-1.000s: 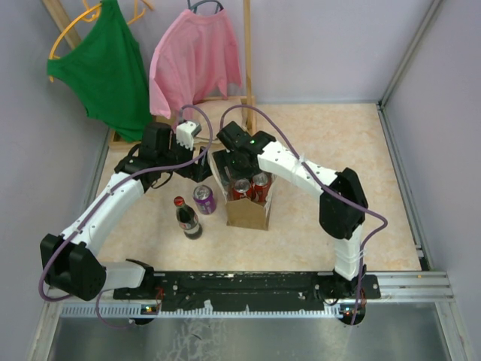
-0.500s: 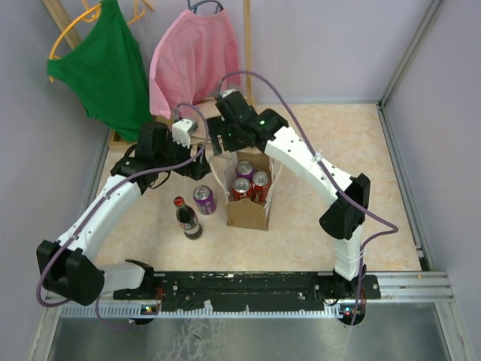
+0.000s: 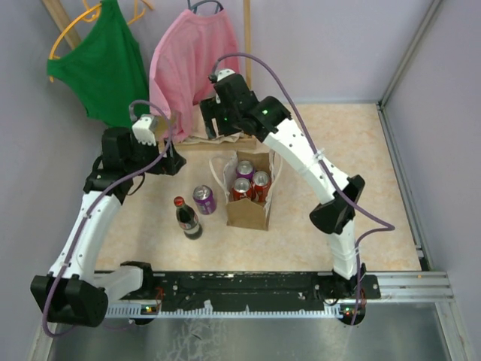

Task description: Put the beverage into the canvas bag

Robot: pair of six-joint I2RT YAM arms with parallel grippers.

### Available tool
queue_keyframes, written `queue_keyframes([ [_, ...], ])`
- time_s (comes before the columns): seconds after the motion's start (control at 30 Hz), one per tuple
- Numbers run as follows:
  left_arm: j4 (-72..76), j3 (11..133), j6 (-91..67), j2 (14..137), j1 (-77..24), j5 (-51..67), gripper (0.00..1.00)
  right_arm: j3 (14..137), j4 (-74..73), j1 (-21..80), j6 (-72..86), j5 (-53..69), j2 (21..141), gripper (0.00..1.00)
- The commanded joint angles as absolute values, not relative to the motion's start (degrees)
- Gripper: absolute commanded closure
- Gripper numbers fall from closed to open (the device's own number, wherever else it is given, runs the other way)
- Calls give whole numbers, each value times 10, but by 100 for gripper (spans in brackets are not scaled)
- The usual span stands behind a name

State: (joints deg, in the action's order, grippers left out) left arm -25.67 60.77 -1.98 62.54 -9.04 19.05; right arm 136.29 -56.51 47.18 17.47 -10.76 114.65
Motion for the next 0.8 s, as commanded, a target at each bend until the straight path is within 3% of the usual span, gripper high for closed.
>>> queue_keyframes([
  [0.0,-268,580,-76,613,-23,235,7,1453,-574,475,142,-72,1192,26],
  [0.1,-263,563,-101,612,24,251,7,1498,-574,482,126,-49,1227,27],
  [0.23,-261,543,-116,613,59,255,7,1462,-534,498,98,-35,1231,27],
  [0.47,-268,525,-130,602,62,251,8,1435,-484,534,56,-12,1259,28],
  [0.77,-302,505,-149,593,88,232,7,1405,-538,564,57,-7,1300,32],
])
